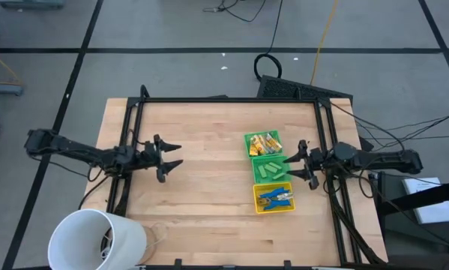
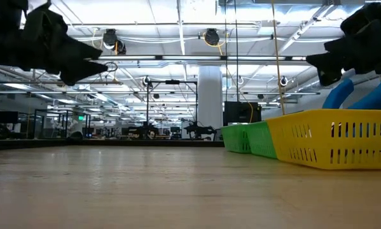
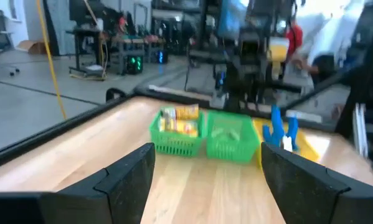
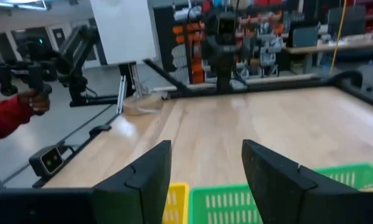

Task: Pick & Place School Supplies
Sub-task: Return to Home Position

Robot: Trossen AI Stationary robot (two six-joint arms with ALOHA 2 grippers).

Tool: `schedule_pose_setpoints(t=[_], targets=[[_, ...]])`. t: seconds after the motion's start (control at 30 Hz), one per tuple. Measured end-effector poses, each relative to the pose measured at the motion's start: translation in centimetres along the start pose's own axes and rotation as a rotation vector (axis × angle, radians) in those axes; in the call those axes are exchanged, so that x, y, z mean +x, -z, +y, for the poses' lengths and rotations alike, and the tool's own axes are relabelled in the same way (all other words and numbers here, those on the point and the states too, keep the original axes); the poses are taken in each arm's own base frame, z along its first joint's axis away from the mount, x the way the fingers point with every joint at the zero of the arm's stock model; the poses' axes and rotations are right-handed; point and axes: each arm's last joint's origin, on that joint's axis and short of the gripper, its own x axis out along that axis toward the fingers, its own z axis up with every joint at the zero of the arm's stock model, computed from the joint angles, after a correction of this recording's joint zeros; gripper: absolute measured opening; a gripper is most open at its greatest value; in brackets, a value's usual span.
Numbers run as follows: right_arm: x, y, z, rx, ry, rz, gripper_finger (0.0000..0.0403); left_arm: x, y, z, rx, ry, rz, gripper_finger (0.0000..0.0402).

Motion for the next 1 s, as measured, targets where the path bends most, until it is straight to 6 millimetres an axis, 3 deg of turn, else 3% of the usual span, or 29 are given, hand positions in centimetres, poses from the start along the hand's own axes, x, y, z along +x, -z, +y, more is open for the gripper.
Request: schedule_pose_setpoints(t=[0.43,0.77,1.0], targets=[[-0.6,0.3,0.0,-0.029,0.003,0.02,0.0187,-1.6,0.4,1.3,0.052,0.027,0.1,0.0296],[-0.6,0.6,0.0,-0.172,0.004,0.048,0.0184,-3.2,0.3,1.6,0.015,0.121,0.097,0.0296],[-0.5,0.8,-0.4,-0.145,0.136,0.076,0.0185,-3.4,0.0,1.5,0.046,0.17,0.061,0.0296]])
